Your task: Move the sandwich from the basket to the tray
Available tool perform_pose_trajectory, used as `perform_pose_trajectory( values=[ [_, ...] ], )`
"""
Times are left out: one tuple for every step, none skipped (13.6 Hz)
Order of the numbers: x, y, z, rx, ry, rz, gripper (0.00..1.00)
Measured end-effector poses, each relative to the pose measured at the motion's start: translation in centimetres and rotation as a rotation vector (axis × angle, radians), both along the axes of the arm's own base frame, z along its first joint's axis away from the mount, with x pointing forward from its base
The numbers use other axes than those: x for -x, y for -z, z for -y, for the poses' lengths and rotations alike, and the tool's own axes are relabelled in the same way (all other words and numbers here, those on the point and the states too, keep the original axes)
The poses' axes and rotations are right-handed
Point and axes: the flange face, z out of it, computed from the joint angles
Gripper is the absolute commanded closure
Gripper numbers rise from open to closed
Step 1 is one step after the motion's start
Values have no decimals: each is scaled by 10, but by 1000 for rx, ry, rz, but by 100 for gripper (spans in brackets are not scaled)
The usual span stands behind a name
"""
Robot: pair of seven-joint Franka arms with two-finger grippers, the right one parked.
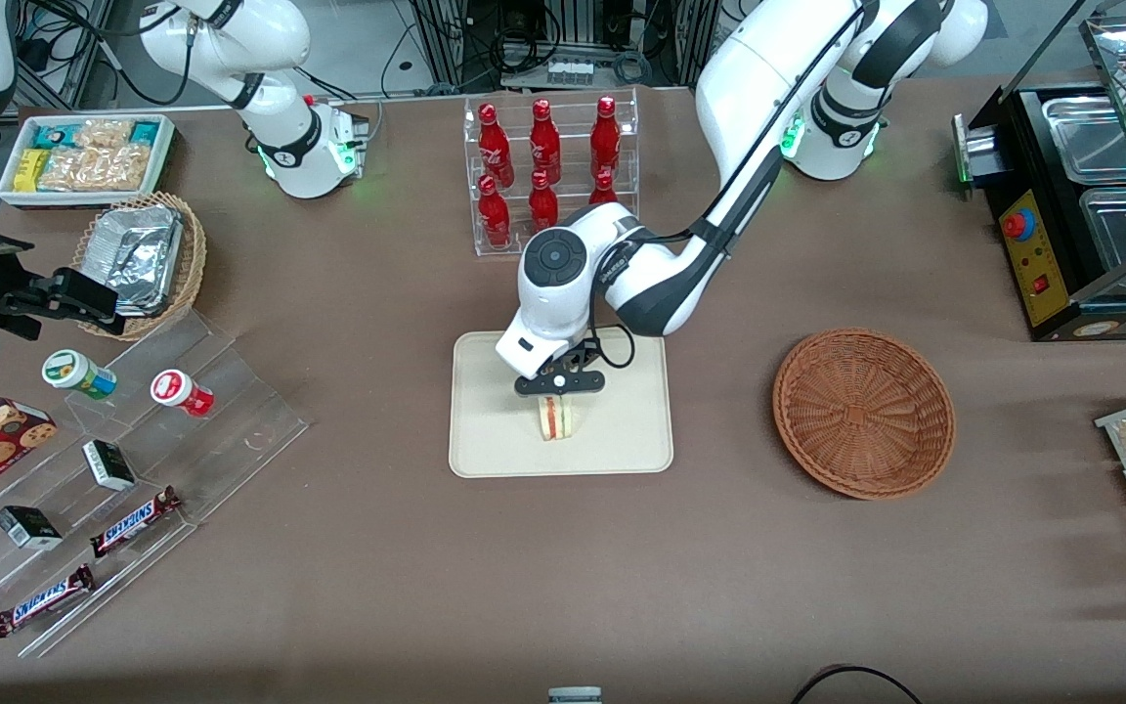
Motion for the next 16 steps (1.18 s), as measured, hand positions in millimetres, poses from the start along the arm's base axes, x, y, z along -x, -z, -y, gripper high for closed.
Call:
perform_pose_trajectory(
  values=[
    [-2, -3, 0, 4, -3, 5, 1],
    [-5, -9, 1, 11, -8, 14, 1],
    [-8, -23, 0, 19, -15, 25, 1],
    [-11, -44, -4, 7, -24, 28, 1],
    [-15, -72, -14, -18, -45, 27, 1],
    [-22, -106, -32, -36, -79, 27, 1],
    [-29, -143, -55, -44, -124, 20, 1],
    [-35, -180, -83, -54, -172, 16, 1],
    [-41, -213, -112, -64, -215, 19, 1],
    [-44, -242, -140, -75, -243, 23, 1],
    [-46, -267, -169, -90, -249, 19, 1],
    [-46, -286, -197, -101, -237, 4, 1],
    [-47, -302, -224, -111, -215, -14, 1],
    [-48, -315, -251, -121, -189, -31, 1],
    [-49, -325, -278, -130, -164, -48, 1],
    [-51, -333, -304, -135, -140, -62, 1]
  ],
)
